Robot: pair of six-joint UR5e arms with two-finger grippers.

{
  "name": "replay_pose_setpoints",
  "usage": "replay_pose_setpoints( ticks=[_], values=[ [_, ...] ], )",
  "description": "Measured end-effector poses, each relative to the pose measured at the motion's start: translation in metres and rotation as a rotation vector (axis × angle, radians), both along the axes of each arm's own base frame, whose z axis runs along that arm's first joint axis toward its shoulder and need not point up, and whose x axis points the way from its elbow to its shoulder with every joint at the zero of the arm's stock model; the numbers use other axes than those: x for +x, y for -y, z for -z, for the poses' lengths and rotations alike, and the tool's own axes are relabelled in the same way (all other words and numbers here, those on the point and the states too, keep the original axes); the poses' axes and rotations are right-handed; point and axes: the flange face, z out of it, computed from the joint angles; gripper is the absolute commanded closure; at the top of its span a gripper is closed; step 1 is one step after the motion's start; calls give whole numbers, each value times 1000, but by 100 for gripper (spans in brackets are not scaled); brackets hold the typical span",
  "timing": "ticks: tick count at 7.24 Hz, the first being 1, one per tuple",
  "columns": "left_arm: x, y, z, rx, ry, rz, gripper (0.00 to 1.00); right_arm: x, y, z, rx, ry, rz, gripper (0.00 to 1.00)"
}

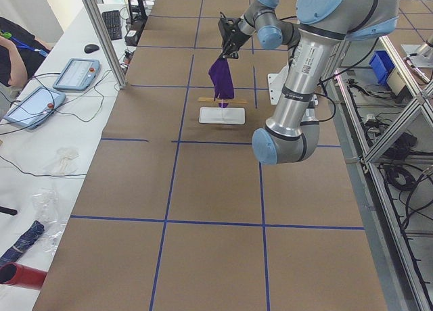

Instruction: Hang towel on rack

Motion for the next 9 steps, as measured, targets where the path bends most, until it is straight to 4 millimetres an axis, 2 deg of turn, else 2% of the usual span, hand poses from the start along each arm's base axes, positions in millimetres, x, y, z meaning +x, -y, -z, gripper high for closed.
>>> replay_pose_setpoints(
  ticks=[2, 3, 4, 5, 7, 9],
  values=[
    [-12, 8, -50, -15, 149, -10, 100, 16, -1, -12, -23, 14, -25, 0],
    [-9, 14, -76, -23, 231, -21, 100, 22, -1, -13, -26, 15, -37, 0],
    [1, 23, -98, -35, 299, -25, 54, 27, -2, -14, -27, 16, -46, 0],
    [11, 30, -115, -48, 347, -26, 1, 29, -2, -14, -28, 16, -52, 0],
    [21, 37, -130, -33, 410, -63, 0, 33, -2, -15, -28, 14, -57, 0],
    [22, 40, -135, 9, 463, -123, 0, 35, -4, -22, -38, 6, -59, 0]
  ],
)
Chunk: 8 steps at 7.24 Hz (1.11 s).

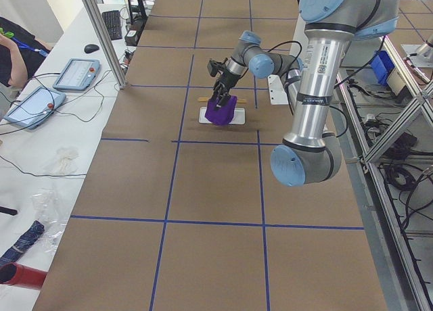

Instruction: Hang towel on rack

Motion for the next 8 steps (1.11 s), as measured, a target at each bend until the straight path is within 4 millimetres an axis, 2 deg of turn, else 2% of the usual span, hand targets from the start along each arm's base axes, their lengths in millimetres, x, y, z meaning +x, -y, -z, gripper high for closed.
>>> replay_pose_setpoints(
  ticks=[1, 2, 4, 6, 7, 8],
  values=[
    [-8, 8, 0, 23, 23, -46, 0, 1, -2, -8, -14, -4, 0, 0],
    [-24, 25, -4, 35, 36, -115, 0, 3, -7, -24, -29, -8, -3, 0],
    [-75, 85, -31, 65, 73, -290, 0, 10, -25, -73, -22, -7, -14, 0],
    [-142, 151, -84, 70, 84, -417, 0, 18, -36, -124, -41, -6, -26, 0],
    [-179, 176, -115, 57, 65, -476, 0, 21, -37, -141, -54, -6, -32, 0],
    [-212, 192, -147, 38, 44, -522, 0, 24, -37, -148, -60, -5, -42, 0]
  ],
)
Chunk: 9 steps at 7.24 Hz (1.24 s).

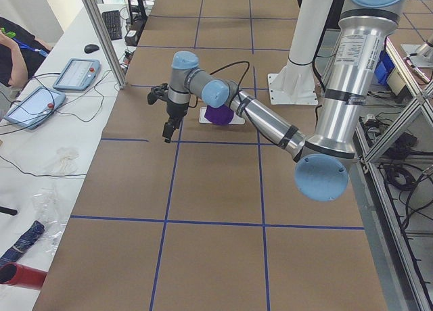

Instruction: Hang towel on rack

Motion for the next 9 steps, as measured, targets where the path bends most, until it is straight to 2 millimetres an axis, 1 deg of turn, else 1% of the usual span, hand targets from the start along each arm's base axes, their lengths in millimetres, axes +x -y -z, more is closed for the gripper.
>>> replay_pose_setpoints(
  ticks=[1, 3, 4, 5, 6, 7, 9],
  values=[
    [-36, 7, -39, -33, -15, -38, 0, 3, 0, -2, 2, 6, -12, 0],
    [-111, 3, -124, -100, -66, -92, 0, 9, 1, -1, 9, 22, -28, 0],
    [-140, -3, -164, -135, -83, -99, 0, 10, 1, 0, 10, 25, -34, 0],
    [-158, -14, -192, -170, -92, -92, 0, 12, 2, 0, 11, 28, -38, 0],
    [-167, -26, -212, -203, -99, -82, 0, 13, 2, 1, 12, 34, -42, 0],
    [-170, -36, -222, -236, -104, -58, 0, 13, 1, 2, 12, 45, -43, 0],
    [-171, -43, -223, -282, -115, 4, 0, 13, 0, 2, 9, 64, -45, 0]
  ],
)
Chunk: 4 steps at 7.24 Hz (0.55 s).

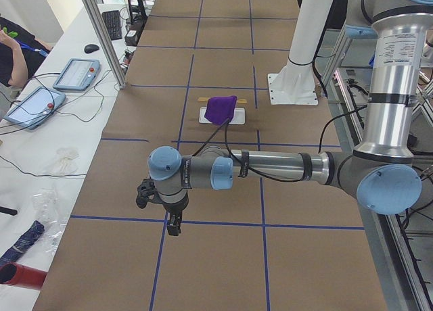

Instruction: Hang towel on rack

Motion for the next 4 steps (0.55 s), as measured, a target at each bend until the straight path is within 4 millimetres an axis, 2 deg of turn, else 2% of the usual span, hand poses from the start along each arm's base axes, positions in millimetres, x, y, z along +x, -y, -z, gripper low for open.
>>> replay_pose_setpoints(
  ticks=[4],
  values=[
    [0, -1, 4, -1, -1, 14, 0, 0, -6, -12, -22, 4, 0, 0]
  ],
)
